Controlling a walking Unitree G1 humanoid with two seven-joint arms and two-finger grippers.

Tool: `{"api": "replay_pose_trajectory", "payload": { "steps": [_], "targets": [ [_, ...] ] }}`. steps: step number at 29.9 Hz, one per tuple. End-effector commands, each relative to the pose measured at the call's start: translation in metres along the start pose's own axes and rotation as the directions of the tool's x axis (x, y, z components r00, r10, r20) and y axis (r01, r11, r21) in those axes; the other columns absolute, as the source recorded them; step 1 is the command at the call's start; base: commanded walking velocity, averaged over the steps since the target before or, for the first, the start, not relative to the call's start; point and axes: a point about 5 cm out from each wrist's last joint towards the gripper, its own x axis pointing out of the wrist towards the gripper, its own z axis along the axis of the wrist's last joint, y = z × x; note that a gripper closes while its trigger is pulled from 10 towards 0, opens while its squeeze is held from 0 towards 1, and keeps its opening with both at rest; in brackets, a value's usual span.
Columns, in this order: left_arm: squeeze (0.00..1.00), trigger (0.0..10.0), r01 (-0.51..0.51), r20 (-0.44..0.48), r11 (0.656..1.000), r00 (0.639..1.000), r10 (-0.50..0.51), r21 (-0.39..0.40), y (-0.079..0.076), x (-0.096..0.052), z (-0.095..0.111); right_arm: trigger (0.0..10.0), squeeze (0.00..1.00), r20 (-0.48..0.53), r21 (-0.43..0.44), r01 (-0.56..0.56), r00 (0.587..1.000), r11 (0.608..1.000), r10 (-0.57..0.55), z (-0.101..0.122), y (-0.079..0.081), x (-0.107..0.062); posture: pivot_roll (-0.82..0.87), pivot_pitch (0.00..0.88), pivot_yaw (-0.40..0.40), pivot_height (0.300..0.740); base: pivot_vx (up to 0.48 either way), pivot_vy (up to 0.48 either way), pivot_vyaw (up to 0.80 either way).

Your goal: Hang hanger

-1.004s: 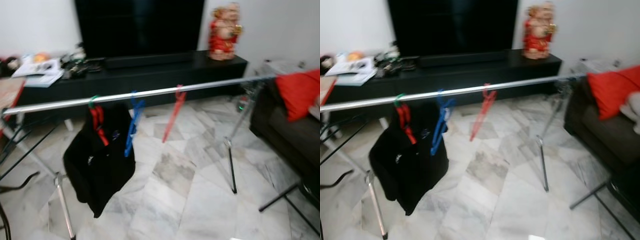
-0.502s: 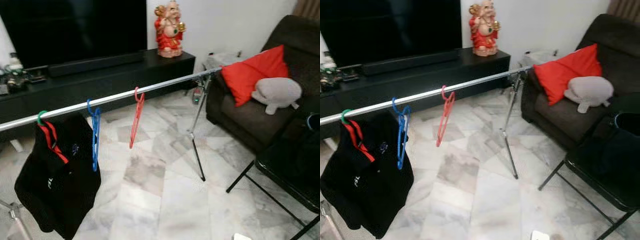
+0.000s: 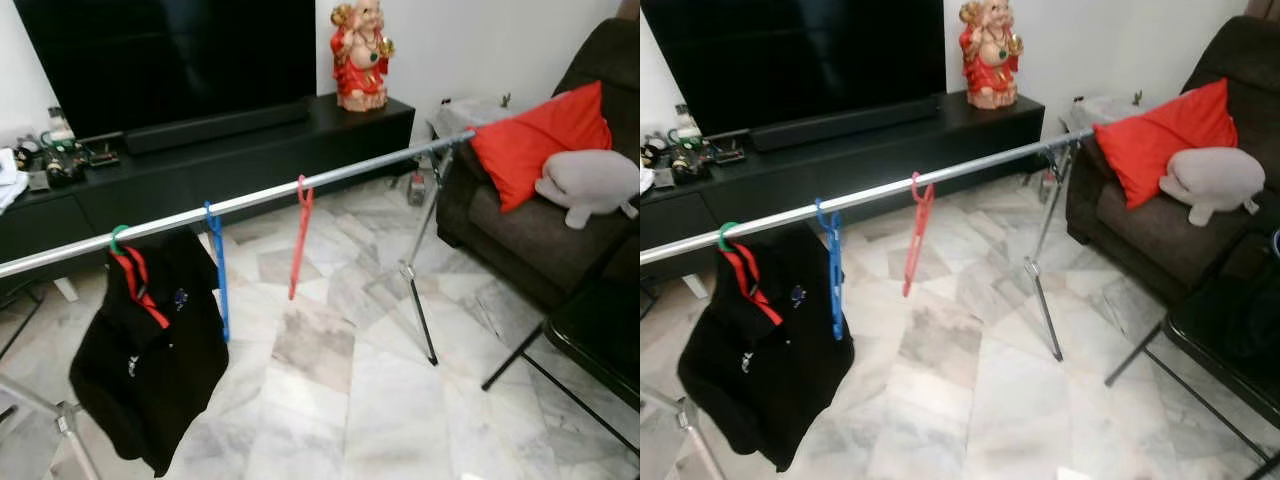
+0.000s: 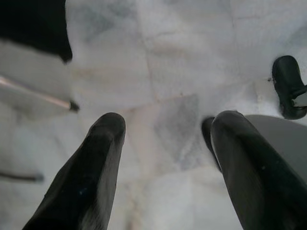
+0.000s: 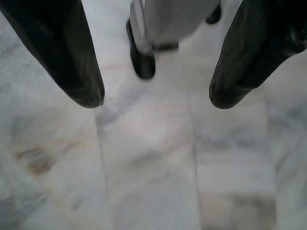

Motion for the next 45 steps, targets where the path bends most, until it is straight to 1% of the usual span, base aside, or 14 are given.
{"api": "replay_pose_trajectory", "payload": {
  "steps": [1, 4, 6, 10, 14, 17, 24, 31, 40, 45],
  "targets": [
    [0.00, 10.0, -0.002, -0.047, 1.000, 0.999, 0.002, 0.003, 0.0017, -0.0027, -0.0133, 10.0, 0.00, -0.016, 0.000, -0.016, 1.000, 1.000, 0.016, -0.0050, 0.0065, -0.0009, 0.00, 0.003, 0.033, 0.740, 0.000, -0.322, -0.78],
    [0.00, 10.0, -0.003, -0.048, 1.000, 0.999, 0.003, 0.002, 0.0019, -0.0028, -0.0135, 10.0, 0.00, -0.017, -0.003, -0.017, 1.000, 1.000, 0.017, -0.0050, 0.0069, -0.0008, 0.00, 0.003, 0.033, 0.740, 0.000, -0.342, -0.78],
    [0.00, 10.0, -0.011, -0.050, 1.000, 0.999, 0.010, -0.016, 0.0023, -0.0029, -0.0143, 10.0, 0.00, -0.020, -0.004, -0.018, 1.000, 1.000, 0.018, -0.0054, 0.0070, -0.0009, 0.00, 0.003, 0.033, 0.740, 0.000, 0.000, -0.78],
    [0.00, 10.0, -0.010, -0.047, 1.000, 0.999, 0.009, -0.014, 0.0025, -0.0030, -0.0139, 10.0, 0.00, -0.024, -0.005, -0.018, 1.000, 1.000, 0.018, -0.0065, 0.0068, -0.0011, 0.00, 0.004, 0.034, 0.740, 0.000, 0.000, -0.78],
    [0.00, 10.0, -0.013, -0.039, 0.999, 0.999, 0.012, -0.033, 0.0026, -0.0031, -0.0138, 10.0, 0.00, -0.027, -0.007, -0.014, 1.000, 1.000, 0.014, -0.0077, 0.0060, -0.0015, 0.00, 0.003, 0.035, 0.740, 0.000, 0.000, -0.78],
    [0.00, 10.0, -0.013, -0.044, 1.000, 0.999, 0.012, -0.026, 0.0027, -0.0030, -0.0139, 10.0, 0.00, -0.018, 0.008, -0.005, 1.000, 1.000, 0.005, -0.0076, 0.0052, -0.0017, 0.00, 0.003, 0.036, 0.740, 0.000, 0.000, 0.00],
    [0.00, 10.0, -0.007, -0.042, 0.999, 0.999, 0.006, -0.031, 0.0020, -0.0030, -0.0140, 10.0, 0.00, -0.016, 0.002, -0.006, 1.000, 1.000, 0.006, -0.0071, 0.0051, -0.0016, 0.00, 0.002, 0.034, 0.740, 0.000, 0.000, 0.00],
    [0.00, 10.0, -0.009, -0.040, 0.999, 0.999, 0.008, -0.032, 0.0020, -0.0030, -0.0138, 10.0, 0.00, -0.022, 0.003, -0.002, 1.000, 1.000, 0.002, -0.0080, 0.0045, -0.0017, 0.00, 0.002, 0.034, 0.740, 0.277, 0.000, 0.00],
    [0.00, 10.0, -0.007, -0.040, 0.999, 0.999, 0.005, -0.037, 0.0019, -0.0030, -0.0138, 10.0, 0.00, -0.022, -0.002, -0.002, 1.000, 1.000, 0.002, -0.0083, 0.0039, -0.0019, 0.00, 0.004, 0.033, 0.740, 0.295, 0.000, -0.65],
    [0.00, 10.0, -0.006, -0.041, 0.999, 0.999, 0.005, -0.035, 0.0021, -0.0031, -0.0140, 10.0, 0.00, -0.012, -0.002, -0.002, 1.000, 1.000, 0.002, -0.0071, 0.0043, -0.0017, 0.00, 0.004, 0.034, 0.740, 0.295, 0.000, 0.00]
  ]
}}
